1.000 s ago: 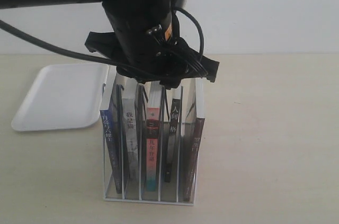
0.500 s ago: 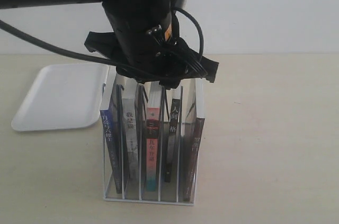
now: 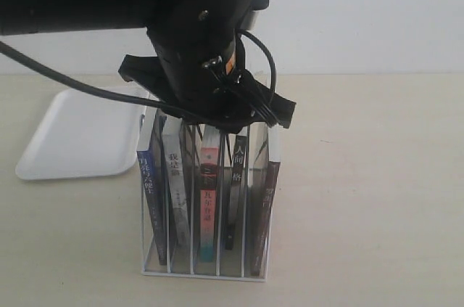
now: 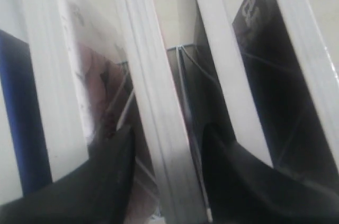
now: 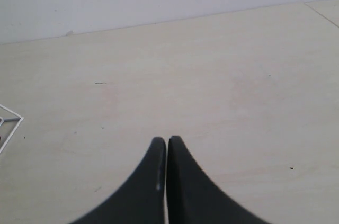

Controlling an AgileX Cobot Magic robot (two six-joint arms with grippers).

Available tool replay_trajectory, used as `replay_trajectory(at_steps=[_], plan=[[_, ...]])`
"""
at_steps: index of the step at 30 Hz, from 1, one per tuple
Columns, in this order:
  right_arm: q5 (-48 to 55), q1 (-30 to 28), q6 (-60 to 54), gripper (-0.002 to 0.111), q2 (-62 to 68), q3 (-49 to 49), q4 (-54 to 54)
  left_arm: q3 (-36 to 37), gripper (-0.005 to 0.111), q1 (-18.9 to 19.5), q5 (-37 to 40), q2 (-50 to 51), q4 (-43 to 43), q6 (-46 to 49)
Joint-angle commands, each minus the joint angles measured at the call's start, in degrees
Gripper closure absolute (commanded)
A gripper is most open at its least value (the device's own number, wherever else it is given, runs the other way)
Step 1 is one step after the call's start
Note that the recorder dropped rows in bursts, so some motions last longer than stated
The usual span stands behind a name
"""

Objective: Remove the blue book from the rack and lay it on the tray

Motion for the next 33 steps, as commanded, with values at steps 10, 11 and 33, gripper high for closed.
replay_trajectory(at_steps=[10, 11, 33], plan=[[-0.02, -0.11, -0.33, 0.108, -0.31, -0.05, -0.13, -0.44, 0.090, 0.07, 0.73, -0.21, 0.59, -0.29], [-0.02, -0.11, -0.33, 0.108, -0.31, -0.05, -0.13, -0.74, 0.090, 0.07, 0.99, -0.21, 0.59, -0.29], [0.06, -0.11, -0.33, 0.108, -0.31, -0.05, -0.13, -5.55, 0.090, 0.07, 6.01, -5.60, -0.23, 0.22]])
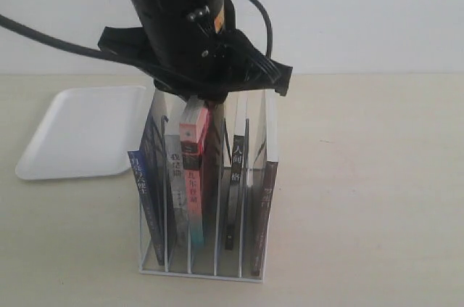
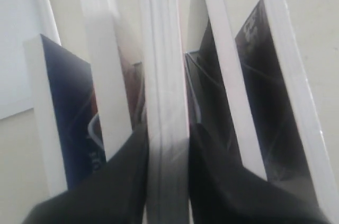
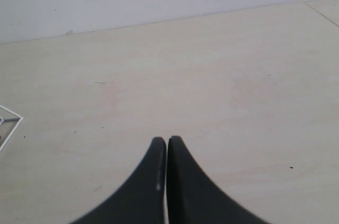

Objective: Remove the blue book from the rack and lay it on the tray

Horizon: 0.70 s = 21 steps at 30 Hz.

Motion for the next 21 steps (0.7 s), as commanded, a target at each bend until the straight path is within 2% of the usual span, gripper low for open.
replay_trajectory(at_steps=[1, 21], plan=[[-0.06, -0.11, -0.33, 0.108, -0.31, -0.05, -0.13, -1.17, 0.090, 0.07, 0.13, -3.21, 0.69, 0.26], [-0.06, -0.11, -0.33, 0.108, -0.31, -0.05, -0.13, -1.26, 0.090, 0.07, 1.86, -6.51, 0.09, 1.52]])
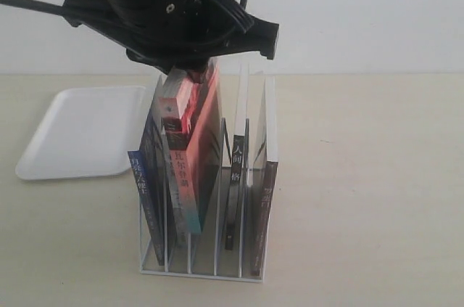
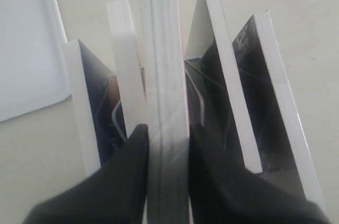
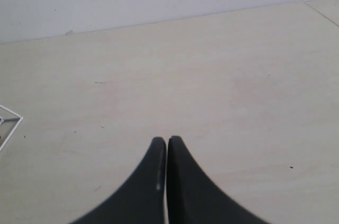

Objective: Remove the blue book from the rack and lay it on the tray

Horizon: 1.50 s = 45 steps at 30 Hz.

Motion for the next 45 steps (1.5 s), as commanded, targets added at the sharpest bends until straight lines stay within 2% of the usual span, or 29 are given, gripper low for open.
replay_trajectory(at_steps=[1, 19, 45], plan=[[-0.06, -0.11, -0.33, 0.108, -0.31, -0.05, -0.13, -0.67, 0.090, 0.07, -0.51, -1.17, 1.16, 0.36], [-0.06, -0.11, -0.33, 0.108, -0.31, -0.05, -0.13, -3.40, 0.090, 0.07, -1.99, -1.44, 1.67, 0.36], [-0.06, -0.11, -0.33, 0.108, -0.31, -0.05, -0.13, -2.13, 0.090, 0.07, -3.01, -1.80, 2.13, -0.58]])
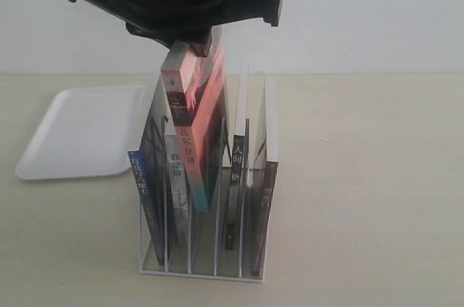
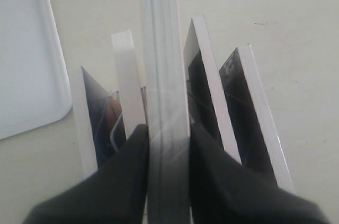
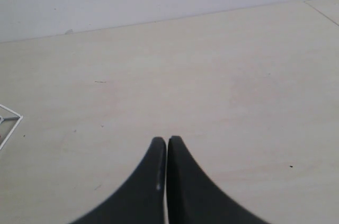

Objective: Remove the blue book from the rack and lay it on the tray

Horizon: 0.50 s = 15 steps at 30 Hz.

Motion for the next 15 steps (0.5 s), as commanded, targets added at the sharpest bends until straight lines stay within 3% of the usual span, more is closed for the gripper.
replay_trajectory(at_steps=[1, 8, 15], plan=[[-0.27, -0.11, -0.33, 0.108, -0.31, -0.05, -0.13, 1.30, 0.090, 0.07, -2.86, -1.05, 1.35, -0.57], [-0.27, -0.11, -0.33, 0.108, -0.31, -0.05, -0.13, 6.92, 0.090, 0.07, -11.22, -1.05, 1.56, -4.25], [-0.27, -0.11, -0.33, 0.108, -0.31, -0.05, -0.13, 8.95, 0.084, 0.07, -12.44, -1.05, 1.70, -4.84]])
